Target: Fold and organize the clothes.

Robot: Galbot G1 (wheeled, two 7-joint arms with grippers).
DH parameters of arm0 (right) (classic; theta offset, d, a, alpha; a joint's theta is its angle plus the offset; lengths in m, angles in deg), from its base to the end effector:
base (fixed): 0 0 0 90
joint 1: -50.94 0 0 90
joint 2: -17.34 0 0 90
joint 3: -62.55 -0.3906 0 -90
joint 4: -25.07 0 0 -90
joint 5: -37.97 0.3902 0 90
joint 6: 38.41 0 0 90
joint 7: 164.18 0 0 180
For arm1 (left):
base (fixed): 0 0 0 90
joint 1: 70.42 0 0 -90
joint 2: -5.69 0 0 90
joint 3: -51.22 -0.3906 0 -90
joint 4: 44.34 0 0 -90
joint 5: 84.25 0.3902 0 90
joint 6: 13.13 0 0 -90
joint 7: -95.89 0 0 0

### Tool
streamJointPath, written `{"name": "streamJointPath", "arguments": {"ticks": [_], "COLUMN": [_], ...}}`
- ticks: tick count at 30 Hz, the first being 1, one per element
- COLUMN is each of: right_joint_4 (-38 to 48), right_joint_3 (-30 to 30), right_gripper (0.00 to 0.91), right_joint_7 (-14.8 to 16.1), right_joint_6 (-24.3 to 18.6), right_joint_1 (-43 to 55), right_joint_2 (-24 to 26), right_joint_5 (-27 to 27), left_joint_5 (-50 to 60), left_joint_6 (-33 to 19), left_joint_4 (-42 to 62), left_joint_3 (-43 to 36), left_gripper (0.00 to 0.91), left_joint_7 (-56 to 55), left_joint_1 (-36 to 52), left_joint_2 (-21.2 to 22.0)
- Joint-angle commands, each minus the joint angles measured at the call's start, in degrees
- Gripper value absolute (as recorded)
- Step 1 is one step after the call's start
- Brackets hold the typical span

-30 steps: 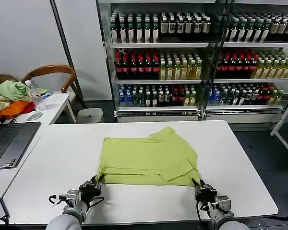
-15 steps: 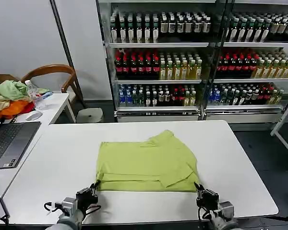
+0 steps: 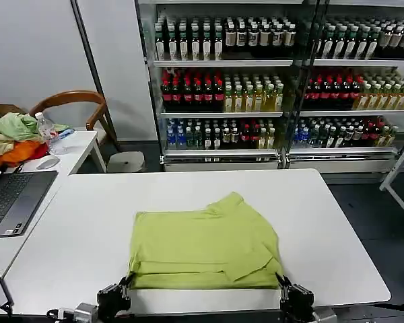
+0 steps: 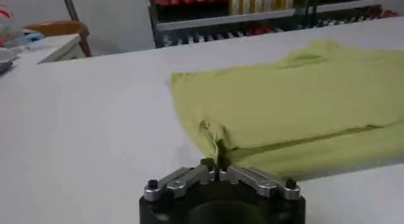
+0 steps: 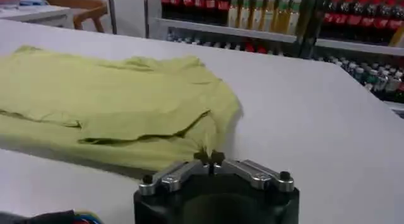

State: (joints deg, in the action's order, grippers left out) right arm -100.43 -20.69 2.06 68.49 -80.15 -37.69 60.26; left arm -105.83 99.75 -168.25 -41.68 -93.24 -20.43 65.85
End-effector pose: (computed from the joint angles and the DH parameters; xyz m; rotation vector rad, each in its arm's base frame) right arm 0.1353 -0.0634 -0.3248 0.2580 -2.6329 0.2018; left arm 0.1460 0.0718 -0.3291 -0.2147 -2.5625 -0.1640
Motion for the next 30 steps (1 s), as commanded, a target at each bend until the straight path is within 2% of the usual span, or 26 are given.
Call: {"name": "streamJointPath", "arguments": {"ticks": [1,4,5,6,11,18,21,25,30], "right_joint_4": [-1.01,-1.51,-1.73,-1.77,-1.8,-7.18,-11.16,-9.49,-0.89], "right_joint_3": [-0.58,-1.09,-1.11,-1.08,-0.14,-2.27,-3.72,-4.84,0.71], "right_gripper": [0.0,0.0,0.191,0.907,0.907,0.907,0.907,0.907,0.907], "right_joint_7": [0.01,-0.16,-0.27,-0.39,-0.58,-0.91,-1.58,-2.73,-4.52], "right_joint_6": [-0.43,-0.4,-0.4,-0.39,-0.25,1.42,5.63,9.78,14.93], "right_joint_1": [-3.1,-3.34,-3.45,-3.46,-3.12,-3.6,-1.32,7.35,23.36], "right_joint_2": [0.08,0.04,-0.07,-0.11,-0.37,0.19,1.36,2.52,0.33], "right_joint_5": [-0.97,-0.97,-0.96,-0.97,-1.97,-1.46,1.43,7.06,12.81], "left_joint_5": [0.45,1.08,1.22,1.37,1.67,1.3,1.07,-1.07,-3.85], "left_joint_6": [-0.45,-0.18,-0.05,-0.03,0.52,1.49,2.07,2.13,1.46], "left_joint_4": [-2.75,-3.45,-3.44,-3.1,-1.34,-6.48,-7.74,-7.53,-0.93], "left_joint_3": [0.89,0.35,0.22,0.19,-0.25,1.26,1.46,2.2,0.86], "left_gripper": [0.04,0.05,0.343,0.907,0.907,0.907,0.907,0.907,0.907], "left_joint_7": [-0.16,-0.44,-0.58,-0.61,-1.41,-1.48,-1.52,-1.06,0.16], "left_joint_1": [-4.98,-5.52,-5.47,-5.24,-3.22,-2.59,-1.58,2.0,10.7], "left_joint_2": [-0.17,-0.11,-0.09,-0.03,0.21,-0.97,-2.07,-3.35,-2.67]}}
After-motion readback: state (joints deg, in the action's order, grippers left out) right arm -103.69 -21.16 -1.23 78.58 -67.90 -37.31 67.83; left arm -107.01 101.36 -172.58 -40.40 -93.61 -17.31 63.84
